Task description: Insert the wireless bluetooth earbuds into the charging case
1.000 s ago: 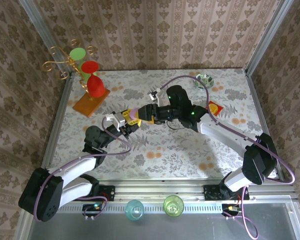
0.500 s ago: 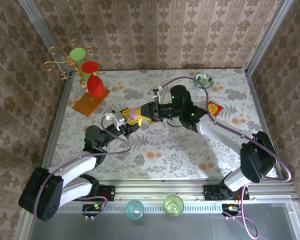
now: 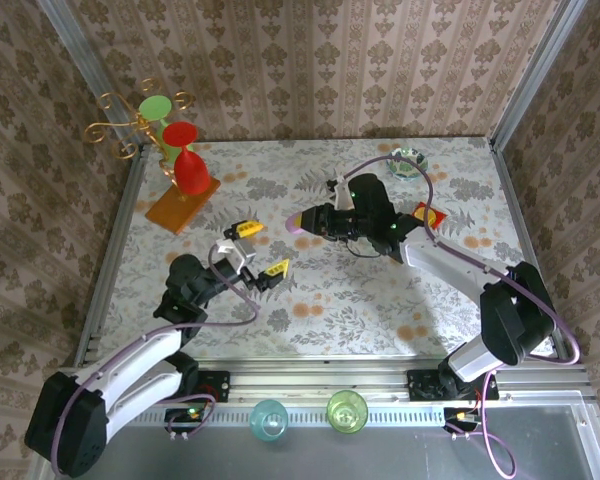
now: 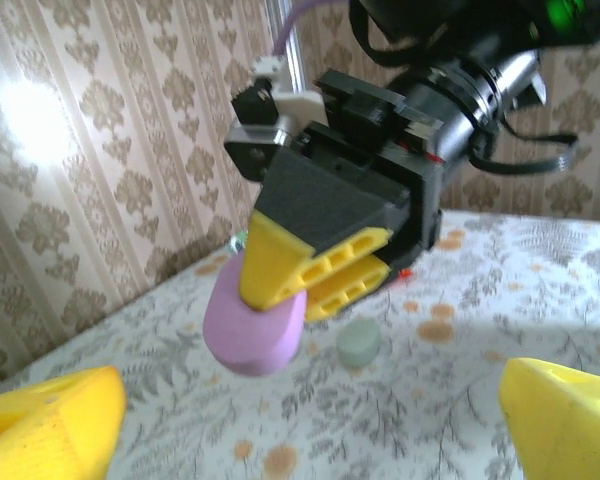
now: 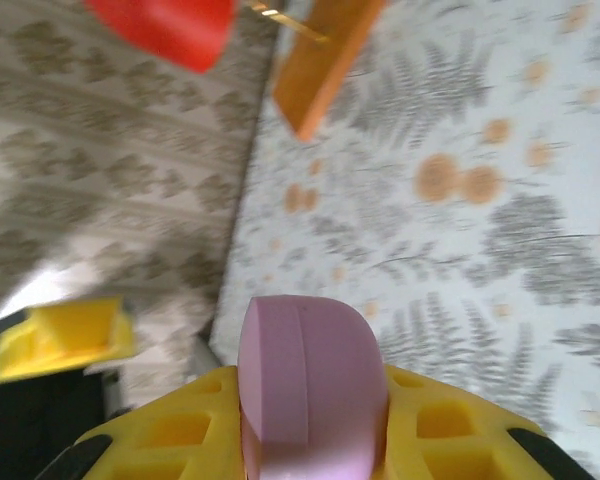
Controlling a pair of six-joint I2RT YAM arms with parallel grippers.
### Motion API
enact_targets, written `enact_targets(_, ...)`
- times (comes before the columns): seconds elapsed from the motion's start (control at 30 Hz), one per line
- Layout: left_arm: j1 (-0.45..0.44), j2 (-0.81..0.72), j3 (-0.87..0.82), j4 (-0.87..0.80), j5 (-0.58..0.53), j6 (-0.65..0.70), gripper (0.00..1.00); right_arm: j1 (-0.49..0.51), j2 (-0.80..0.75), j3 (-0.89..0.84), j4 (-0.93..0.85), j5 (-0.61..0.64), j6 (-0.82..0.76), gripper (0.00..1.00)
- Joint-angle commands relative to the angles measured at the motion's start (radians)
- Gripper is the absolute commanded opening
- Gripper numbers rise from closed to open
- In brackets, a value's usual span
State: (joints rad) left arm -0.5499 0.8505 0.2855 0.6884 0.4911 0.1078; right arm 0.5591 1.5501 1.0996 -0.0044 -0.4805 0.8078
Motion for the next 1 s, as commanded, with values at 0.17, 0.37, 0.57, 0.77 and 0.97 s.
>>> enact_targets(0.17, -0.034, -0.017, -0.034, -0.252, -0.126, 0.096, 0.98, -0.008, 0.275, 0.184, -0.129, 0.195, -0.142, 0.23)
enact_targets(0.37, -0.038, -0.023, -0.034, -0.295, -0.144, 0.121, 1.0, -0.012, 0.441, 0.296, -0.121, 0.175, -0.115, 0.23)
enact_targets(0.57, -0.039, -0.02, -0.028, -0.319, -0.157, 0.128, 1.0, -0.014, 0.523, 0.354, -0.151, 0.197, -0.13, 0.24)
enact_targets(0.77, -0.039, -0.006, -0.023, -0.311, -0.163, 0.118, 1.0, -0.029, 0.581, 0.366, -0.169, 0.2, -0.135, 0.27)
enact_targets(0.97, -0.032, -0.037, -0.025, -0.3, -0.27, 0.09, 1.0, -0.051, 0.55, 0.325, -0.175, 0.253, -0.17, 0.43)
